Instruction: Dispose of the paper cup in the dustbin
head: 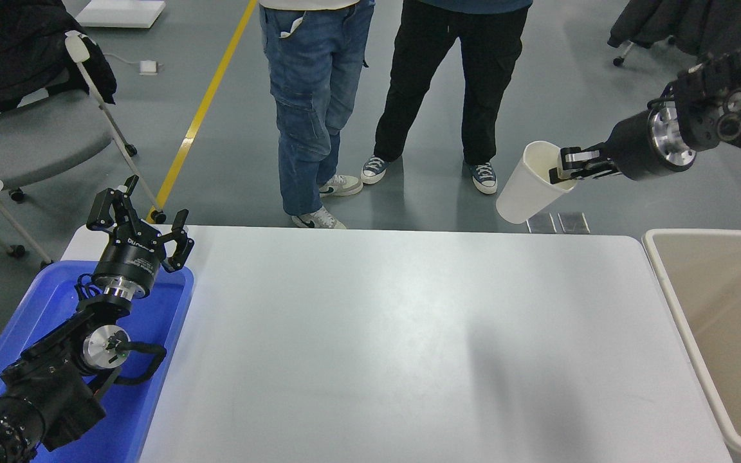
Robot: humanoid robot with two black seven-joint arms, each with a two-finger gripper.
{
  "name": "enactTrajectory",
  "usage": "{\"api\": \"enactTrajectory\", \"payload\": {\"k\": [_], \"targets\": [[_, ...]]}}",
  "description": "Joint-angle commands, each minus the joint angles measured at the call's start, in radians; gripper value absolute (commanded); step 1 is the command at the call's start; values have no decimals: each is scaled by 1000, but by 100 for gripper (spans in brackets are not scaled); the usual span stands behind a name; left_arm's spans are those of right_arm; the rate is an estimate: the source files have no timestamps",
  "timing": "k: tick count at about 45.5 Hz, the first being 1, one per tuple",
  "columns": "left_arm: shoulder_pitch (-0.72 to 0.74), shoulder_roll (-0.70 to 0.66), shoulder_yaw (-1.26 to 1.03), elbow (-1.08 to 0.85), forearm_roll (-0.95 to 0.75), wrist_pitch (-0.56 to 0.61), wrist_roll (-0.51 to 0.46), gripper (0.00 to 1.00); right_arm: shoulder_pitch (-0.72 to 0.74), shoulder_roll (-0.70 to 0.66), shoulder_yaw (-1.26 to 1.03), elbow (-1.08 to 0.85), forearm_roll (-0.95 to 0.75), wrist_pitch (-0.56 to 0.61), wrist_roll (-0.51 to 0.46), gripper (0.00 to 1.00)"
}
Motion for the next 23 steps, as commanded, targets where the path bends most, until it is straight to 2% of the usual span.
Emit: {"api": "enactTrajectory", "payload": {"k": [1, 11, 23], "targets": [[0, 0, 0, 0, 0, 0, 0, 100, -106, -164, 18, -50, -5, -2, 9, 0], [-1, 0, 0, 0, 0, 0, 0, 100, -276, -273, 122, -217, 55, -51, 21, 0], [0, 0, 0, 0, 0, 0, 0, 100, -561, -205, 314, -619, 225, -59, 62, 0]]}}
